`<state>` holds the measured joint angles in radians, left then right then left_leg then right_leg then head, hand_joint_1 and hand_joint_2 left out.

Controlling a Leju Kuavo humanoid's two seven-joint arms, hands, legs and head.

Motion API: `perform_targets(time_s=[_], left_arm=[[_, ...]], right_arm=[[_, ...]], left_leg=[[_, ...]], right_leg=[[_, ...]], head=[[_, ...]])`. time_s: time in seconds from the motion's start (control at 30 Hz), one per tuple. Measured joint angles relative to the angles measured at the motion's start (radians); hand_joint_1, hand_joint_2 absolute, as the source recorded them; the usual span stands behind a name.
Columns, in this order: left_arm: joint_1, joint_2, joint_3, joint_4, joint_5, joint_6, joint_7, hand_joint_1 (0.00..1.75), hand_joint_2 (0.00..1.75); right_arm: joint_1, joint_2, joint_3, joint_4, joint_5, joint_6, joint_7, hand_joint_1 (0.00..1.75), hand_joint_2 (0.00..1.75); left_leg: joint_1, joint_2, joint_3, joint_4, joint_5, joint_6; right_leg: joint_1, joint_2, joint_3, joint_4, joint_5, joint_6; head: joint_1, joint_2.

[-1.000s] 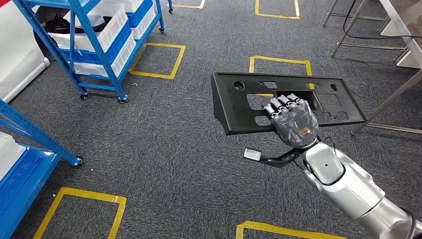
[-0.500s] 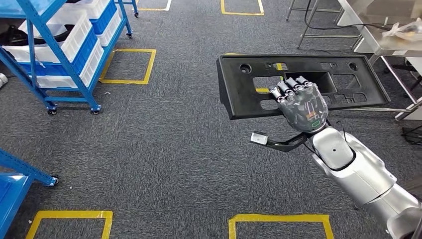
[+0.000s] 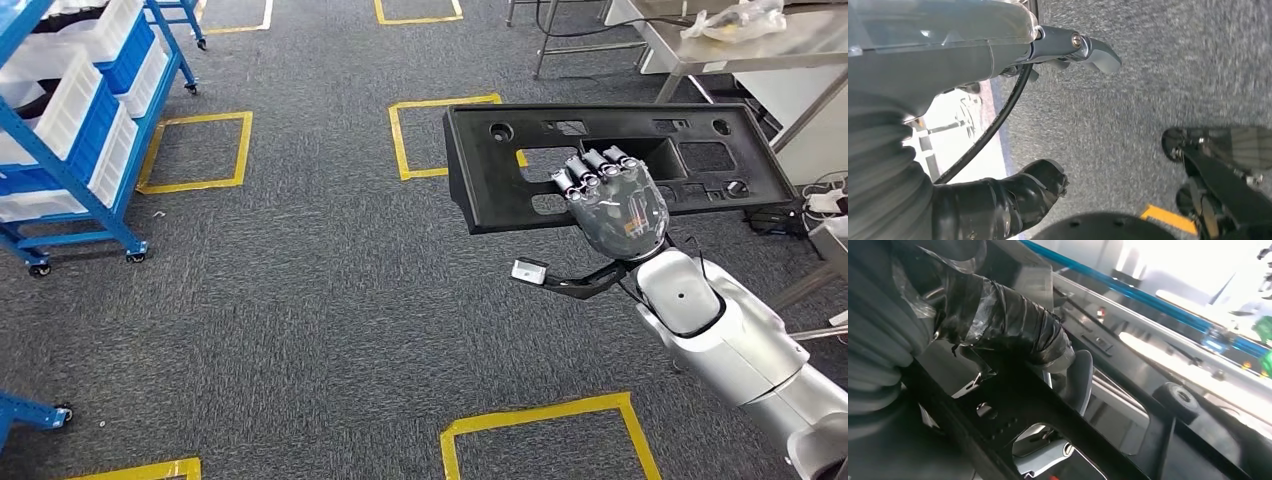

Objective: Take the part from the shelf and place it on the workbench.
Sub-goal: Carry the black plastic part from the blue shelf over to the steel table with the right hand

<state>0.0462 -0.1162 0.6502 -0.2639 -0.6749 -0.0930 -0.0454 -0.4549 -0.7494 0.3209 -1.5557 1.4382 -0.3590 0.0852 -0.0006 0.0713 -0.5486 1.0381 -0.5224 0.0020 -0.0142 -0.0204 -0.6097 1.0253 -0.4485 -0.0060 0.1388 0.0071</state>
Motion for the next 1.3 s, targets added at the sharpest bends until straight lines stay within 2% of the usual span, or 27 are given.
perform_targets(time_s=[0.07, 0.1, 0.13, 0.17, 0.2, 0.23, 0.3, 0.37, 0.43, 0.47, 0.5, 0.53, 0.6, 0.63, 0.67, 0.7, 0.73, 0.77, 0.83, 0.9, 0.97, 1.03, 1.1, 1.17, 1.2, 1.23, 1.3], left_arm=[[0.002, -0.001, 0.003, 0.000, -0.004, 0.000, 0.000, 0.00, 1.75], [0.002, -0.001, 0.004, 0.000, -0.006, 0.001, 0.000, 0.00, 1.75], [0.004, -0.001, 0.006, 0.000, -0.008, 0.002, 0.000, 0.00, 1.75], [0.005, -0.001, 0.008, 0.000, -0.010, 0.002, 0.001, 0.00, 1.75], [0.006, -0.001, 0.008, 0.000, -0.011, 0.003, 0.001, 0.00, 1.75], [0.006, -0.001, 0.009, 0.000, -0.013, 0.003, 0.001, 0.00, 1.75], [0.008, 0.000, 0.011, 0.000, -0.015, 0.004, 0.001, 0.00, 1.75], [0.007, 0.000, 0.013, 0.000, -0.016, 0.004, 0.001, 0.00, 1.75], [0.005, 0.000, 0.014, 0.000, -0.016, 0.004, 0.001, 0.00, 1.75], [0.005, 0.000, 0.014, 0.000, -0.016, 0.004, 0.001, 0.00, 1.75], [0.004, 0.000, 0.015, 0.000, -0.017, 0.004, 0.001, 0.00, 1.75], [0.005, -0.001, 0.016, 0.000, -0.020, 0.004, 0.002, 0.00, 1.75], [0.007, -0.001, 0.021, 0.000, -0.025, 0.004, 0.003, 0.00, 1.75], [0.008, -0.001, 0.024, 0.000, -0.027, 0.004, 0.003, 0.00, 1.75], [0.009, -0.001, 0.027, 0.000, -0.027, 0.004, 0.003, 0.00, 1.75], [0.009, -0.001, 0.029, 0.000, -0.028, 0.004, 0.003, 0.00, 1.75], [0.008, -0.001, 0.031, 0.000, -0.028, 0.004, 0.003, 0.00, 1.75], [0.008, -0.001, 0.032, 0.000, -0.028, 0.004, 0.003, 0.00, 1.75], [0.007, -0.002, 0.033, -0.001, -0.028, 0.003, 0.003, 0.00, 1.75], [0.006, -0.002, 0.034, -0.001, -0.028, 0.003, 0.003, 0.00, 1.75], [0.003, -0.002, 0.034, -0.001, -0.028, 0.003, 0.003, 0.00, 1.75], [0.001, -0.002, 0.034, -0.002, -0.028, 0.003, 0.003, 0.00, 1.75], [0.002, -0.003, 0.035, -0.002, -0.028, 0.002, 0.004, 0.00, 1.75], [0.003, -0.003, 0.036, -0.002, -0.032, 0.002, 0.007, 0.00, 1.75], [0.004, -0.003, 0.038, -0.003, -0.035, 0.002, 0.010, 0.00, 1.75], [0.005, -0.003, 0.039, -0.003, -0.040, 0.001, 0.012, 0.00, 1.75], [0.008, -0.003, 0.042, -0.006, -0.046, -0.002, 0.017, 0.00, 1.75]], right_arm=[[0.000, -0.003, 0.000, 0.000, 0.000, 0.000, 0.002, 1.75, 1.75], [0.002, -0.003, 0.000, 0.000, 0.000, 0.000, 0.003, 1.75, 1.75], [0.004, -0.003, 0.000, 0.000, 0.000, 0.000, 0.004, 1.75, 1.75], [0.006, -0.003, 0.000, 0.000, 0.000, 0.000, 0.005, 1.75, 1.75], [0.007, -0.003, 0.000, 0.000, 0.000, 0.000, 0.006, 1.75, 1.75], [0.007, -0.003, 0.000, 0.000, 0.000, 0.000, 0.008, 1.75, 1.75], [0.007, -0.003, 0.000, 0.000, 0.000, 0.000, 0.010, 1.75, 1.75], [0.008, -0.003, 0.000, 0.000, 0.000, 0.000, 0.011, 1.75, 1.75], [0.011, -0.006, 0.000, 0.000, 0.001, 0.000, 0.011, 1.75, 1.75], [0.013, -0.008, -0.001, 0.000, 0.001, 0.001, 0.012, 1.75, 1.75], [0.013, -0.011, -0.001, 0.000, 0.001, 0.003, 0.012, 1.75, 1.75], [0.012, -0.013, -0.002, 0.000, 0.001, 0.007, 0.012, 1.75, 1.75], [0.009, -0.015, -0.002, 0.002, 0.001, 0.015, 0.012, 1.75, 1.75], [0.009, -0.015, -0.002, 0.003, 0.001, 0.018, 0.012, 1.75, 1.75], [0.011, -0.015, -0.002, 0.004, 0.001, 0.019, 0.012, 1.75, 1.75], [0.012, -0.015, -0.002, 0.006, 0.001, 0.019, 0.012, 1.75, 1.75], [0.012, -0.015, -0.002, 0.007, 0.001, 0.019, 0.012, 1.75, 1.75], [0.012, -0.015, -0.002, 0.007, 0.001, 0.019, 0.012, 1.75, 1.75], [0.009, -0.016, -0.003, 0.007, 0.001, 0.019, 0.012, 1.75, 1.75], [0.008, -0.016, -0.003, 0.008, 0.001, 0.019, 0.012, 1.75, 1.75], [0.008, -0.019, -0.003, 0.008, 0.001, 0.019, 0.012, 1.75, 1.75], [0.006, -0.023, -0.004, 0.008, 0.001, 0.019, 0.013, 1.75, 1.75], [0.003, -0.025, -0.005, 0.008, 0.001, 0.020, 0.012, 1.75, 1.75], [0.003, -0.024, -0.004, 0.008, 0.001, 0.025, 0.012, 1.75, 1.75], [0.003, -0.024, -0.004, 0.008, 0.001, 0.029, 0.011, 1.75, 1.75], [0.003, -0.025, -0.004, 0.008, 0.001, 0.033, 0.011, 1.75, 1.75], [0.000, -0.025, -0.004, 0.008, 0.001, 0.040, 0.011, 1.75, 1.75]], left_leg=[[0.004, -0.047, -0.049, 0.107, -0.060, -0.004], [0.005, -0.059, -0.083, 0.176, -0.089, -0.004], [0.005, -0.063, -0.112, 0.230, -0.105, -0.005], [0.005, -0.066, -0.128, 0.254, -0.102, -0.004], [0.005, -0.067, -0.125, 0.240, -0.079, -0.003], [0.005, -0.073, -0.105, 0.189, -0.041, -0.001], [0.008, -0.112, -0.050, 0.054, 0.022, 0.006], [0.008, -0.138, -0.020, -0.012, 0.038, 0.011], [0.005, -0.123, -0.014, -0.019, 0.040, 0.019], [0.005, -0.111, -0.012, -0.025, 0.045, 0.027], [0.005, -0.100, -0.009, -0.033, 0.050, 0.034], [0.006, -0.089, -0.007, -0.040, 0.054, 0.040], [0.005, -0.067, -0.006, -0.044, 0.056, 0.046], [0.003, -0.056, -0.007, -0.044, 0.055, 0.047], [0.003, -0.045, -0.007, -0.043, 0.054, 0.047], [0.002, -0.034, -0.007, -0.043, 0.052, 0.047], [0.002, -0.024, -0.006, -0.042, 0.050, 0.045], [0.002, -0.014, -0.004, -0.041, 0.048, 0.042], [-0.002, 0.002, 0.000, -0.037, 0.041, 0.033], [-0.005, 0.017, 0.004, -0.035, 0.035, 0.022], [-0.005, 0.029, 0.007, -0.034, 0.029, 0.012], [-0.001, -0.001, -0.006, 0.003, 0.000, 0.003], [0.003, -0.049, -0.059, 0.116, -0.061, -0.001], [0.003, -0.065, -0.125, 0.243, -0.104, 0.000], [0.003, -0.066, -0.141, 0.266, -0.100, 0.002], [0.003, -0.068, -0.139, 0.249, -0.075, 0.005], [0.003, -0.094, -0.088, 0.121, 0.004, 0.014]], right_leg=[[0.000, 0.017, 0.002, -0.003, 0.002, -0.010], [0.001, 0.026, 0.001, -0.003, 0.002, -0.014], [0.003, 0.037, 0.001, -0.002, 0.001, -0.015], [0.004, 0.048, 0.001, -0.001, 0.001, -0.015], [0.004, 0.061, 0.001, 0.001, 0.001, -0.015], [0.003, 0.073, 0.001, 0.003, 0.000, -0.014], [0.003, 0.096, -0.002, 0.009, -0.002, -0.010], [0.001, 0.116, -0.008, 0.012, 0.000, 0.002], [-0.003, 0.135, -0.013, 0.009, 0.005, 0.016], [-0.005, 0.129, -0.015, 0.010, 0.004, 0.021], [-0.005, 0.109, -0.022, 0.023, -0.005, 0.025], [-0.004, 0.083, -0.037, 0.054, -0.026, 0.028], [-0.004, 0.037, -0.091, 0.173, -0.089, 0.034], [-0.006, 0.030, -0.121, 0.235, -0.114, 0.038], [-0.008, 0.027, -0.139, 0.275, -0.124, 0.040], [-0.009, 0.025, -0.138, 0.276, -0.114, 0.042], [-0.010, 0.020, -0.115, 0.236, -0.088, 0.042], [-0.010, 0.008, -0.077, 0.167, -0.054, 0.042], [-0.001, -0.022, -0.010, 0.042, -0.013, 0.034], [0.008, -0.029, 0.006, 0.005, -0.012, 0.022], [0.007, -0.009, 0.005, 0.003, -0.009, 0.012], [0.002, 0.008, 0.007, -0.001, -0.006, -0.002], [0.001, 0.024, 0.009, -0.003, -0.006, -0.011], [0.005, 0.043, 0.009, -0.002, -0.006, -0.014], [0.006, 0.054, 0.010, -0.001, -0.006, -0.015], [0.007, 0.066, 0.010, 0.000, -0.007, -0.015], [0.007, 0.089, 0.012, 0.001, -0.007, -0.015]], head=[[0.000, 0.000], [0.000, 0.000], [0.000, 0.000], [0.000, 0.000], [0.000, 0.000], [0.000, 0.000], [0.000, 0.000], [0.000, 0.000], [0.000, 0.000], [0.000, 0.000], [0.000, 0.000], [0.001, 0.000], [0.001, 0.000], [0.001, 0.000], [0.000, 0.000], [0.001, 0.000], [0.000, 0.000], [0.001, 0.000], [0.000, 0.000], [0.000, 0.000], [0.000, 0.000], [0.000, 0.000], [0.000, 0.000], [0.000, 0.000], [0.000, 0.000], [0.000, 0.000], [0.000, 0.000]])
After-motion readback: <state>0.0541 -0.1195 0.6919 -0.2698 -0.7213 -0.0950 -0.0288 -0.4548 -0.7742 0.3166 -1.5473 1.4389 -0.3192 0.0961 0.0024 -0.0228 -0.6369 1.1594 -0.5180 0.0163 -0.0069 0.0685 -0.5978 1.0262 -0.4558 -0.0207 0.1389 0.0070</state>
